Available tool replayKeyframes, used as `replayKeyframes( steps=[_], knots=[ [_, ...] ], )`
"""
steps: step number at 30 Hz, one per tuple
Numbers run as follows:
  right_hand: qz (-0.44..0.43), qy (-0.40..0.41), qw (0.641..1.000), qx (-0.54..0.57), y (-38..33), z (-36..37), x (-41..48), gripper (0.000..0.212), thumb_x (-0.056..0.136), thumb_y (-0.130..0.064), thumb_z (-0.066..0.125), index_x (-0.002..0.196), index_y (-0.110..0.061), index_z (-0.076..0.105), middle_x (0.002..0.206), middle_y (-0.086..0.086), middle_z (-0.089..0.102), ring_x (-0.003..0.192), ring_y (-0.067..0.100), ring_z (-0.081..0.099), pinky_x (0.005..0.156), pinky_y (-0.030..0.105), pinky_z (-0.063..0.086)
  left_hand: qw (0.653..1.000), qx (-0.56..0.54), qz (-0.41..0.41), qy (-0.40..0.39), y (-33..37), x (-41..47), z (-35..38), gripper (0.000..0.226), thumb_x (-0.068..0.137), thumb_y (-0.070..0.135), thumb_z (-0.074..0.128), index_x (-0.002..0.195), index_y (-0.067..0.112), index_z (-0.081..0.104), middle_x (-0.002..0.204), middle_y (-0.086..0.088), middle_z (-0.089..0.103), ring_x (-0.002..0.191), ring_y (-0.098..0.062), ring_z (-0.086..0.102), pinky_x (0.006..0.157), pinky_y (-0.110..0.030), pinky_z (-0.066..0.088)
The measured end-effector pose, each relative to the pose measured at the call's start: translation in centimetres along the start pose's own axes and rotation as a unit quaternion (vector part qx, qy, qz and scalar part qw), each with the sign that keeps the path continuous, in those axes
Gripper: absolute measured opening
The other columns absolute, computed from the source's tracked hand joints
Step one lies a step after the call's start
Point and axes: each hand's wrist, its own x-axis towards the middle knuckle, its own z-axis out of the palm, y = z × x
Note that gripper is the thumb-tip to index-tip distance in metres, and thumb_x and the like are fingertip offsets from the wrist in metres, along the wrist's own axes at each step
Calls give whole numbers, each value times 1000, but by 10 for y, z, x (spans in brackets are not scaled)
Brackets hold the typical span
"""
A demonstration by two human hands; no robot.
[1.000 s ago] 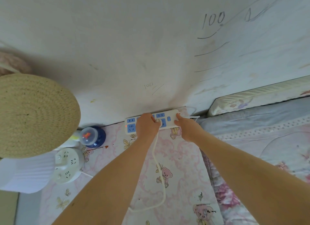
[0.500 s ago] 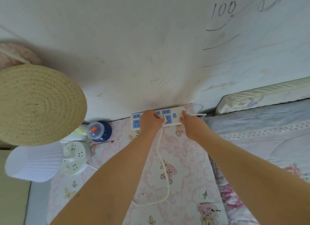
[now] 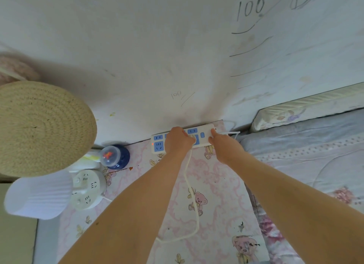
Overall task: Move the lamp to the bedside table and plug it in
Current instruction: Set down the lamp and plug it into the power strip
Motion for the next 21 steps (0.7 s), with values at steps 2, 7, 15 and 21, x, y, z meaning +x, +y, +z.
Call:
replayKeyframes(
  steps=[2, 7, 15, 21],
  knots=[
    [-4, -2, 1000, -4, 1, 0, 1, 55, 86, 4, 41, 139, -10, 35, 160, 4, 4, 113, 28, 51, 82, 35, 50, 1000, 0, -1, -5, 1, 1, 1, 22, 76, 22, 68, 70, 16, 48, 78, -6, 67, 80, -29, 71, 69, -34, 55],
    [-9, -7, 1000, 8, 3, 1, 3, 57, 85, 6, 42, 139, -10, 35, 160, 4, 3, 112, 29, 52, 78, 33, 47, 999, -17, -30, -17, 3, 4, 8, 29, 71, 18, 71, 59, 18, 44, 67, -3, 62, 76, -30, 72, 70, -34, 56],
    [-1, -2, 1000, 30, 4, 3, 2, 58, 84, 7, 42, 139, -11, 36, 159, 2, 8, 109, 28, 53, 70, 31, 44, 996, -60, -54, -44, 4, 8, 10, 36, 69, 14, 75, 54, 15, 43, 55, -3, 53, 67, -31, 67, 74, -44, 61],
    [14, -17, 999, 42, 4, 3, 4, 64, 85, 6, 42, 144, -14, 27, 157, 0, 18, 112, 26, 50, 76, 35, 49, 987, -113, -97, -62, 0, 11, 10, 38, 70, 13, 75, 49, 14, 44, 48, -7, 48, 42, -21, 45, 60, -32, 45]
  ],
)
